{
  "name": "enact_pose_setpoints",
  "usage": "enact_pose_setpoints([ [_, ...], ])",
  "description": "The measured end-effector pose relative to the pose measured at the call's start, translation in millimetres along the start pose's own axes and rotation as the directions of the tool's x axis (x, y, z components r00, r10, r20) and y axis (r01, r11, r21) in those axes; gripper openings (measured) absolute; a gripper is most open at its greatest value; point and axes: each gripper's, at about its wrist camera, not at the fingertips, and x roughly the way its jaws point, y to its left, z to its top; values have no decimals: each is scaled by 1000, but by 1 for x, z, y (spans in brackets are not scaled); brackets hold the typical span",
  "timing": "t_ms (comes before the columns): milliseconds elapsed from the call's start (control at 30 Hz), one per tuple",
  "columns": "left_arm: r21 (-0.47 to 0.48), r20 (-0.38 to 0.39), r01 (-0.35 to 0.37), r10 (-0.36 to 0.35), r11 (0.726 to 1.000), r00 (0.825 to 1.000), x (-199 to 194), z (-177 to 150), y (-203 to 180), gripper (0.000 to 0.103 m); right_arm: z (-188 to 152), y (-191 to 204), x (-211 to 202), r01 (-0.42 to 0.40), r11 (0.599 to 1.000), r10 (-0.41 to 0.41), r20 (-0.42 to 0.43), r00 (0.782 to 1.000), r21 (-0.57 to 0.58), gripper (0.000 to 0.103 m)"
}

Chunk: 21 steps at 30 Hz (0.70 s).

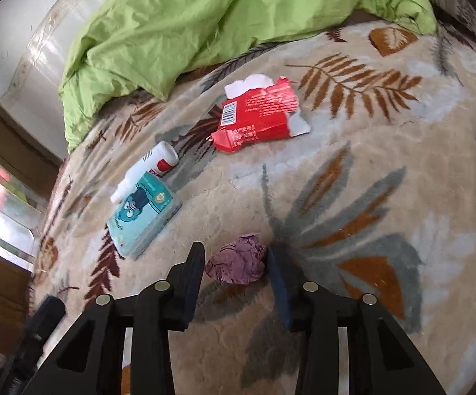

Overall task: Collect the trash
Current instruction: 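Grasp the blue-green tissue pack with the left tool while the right tool grasps the purple wrapper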

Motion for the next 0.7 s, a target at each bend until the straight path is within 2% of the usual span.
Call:
enact_pose_setpoints([
  [67,36,10,-1,1,999,1000,8,10,-5,65,2,3,-1,10,999,-9,11,1000,-35,33],
  [133,75,15,5,-6,997,1000,18,21,-12,75,4,-1,-7,-11,1000,11,17,1000,-13,33],
  [167,103,14,6,-8,995,1000,26,27,-17,76,4,-3,-11,-19,1000,19,25,999,-1,33],
  [200,123,12,9,-10,992,1000,33,31,-20,76,5,-6,-19,-28,1000,28,41,999,10,23],
  [333,175,-17,3,0,985,1000,69,49,-27,76,9,-17,-38,-46,998,43,96,994,29,24],
  [400,184,-39,29,-22,983,999,83,54,-28,76,12,-25,-43,-67,996,61,102,993,55,24],
  [500,196,-75,69,-55,978,996,97,53,-35,76,15,-31,-46,-90,993,81,104,991,78,24],
  [567,238,-119,101,-74,966,990,103,45,-44,76,17,-36,-50,-99,991,90,109,990,85,24],
  [700,367,-100,42,-5,929,995,105,30,-63,75,20,-40,-54,-107,989,94,125,988,101,24],
])
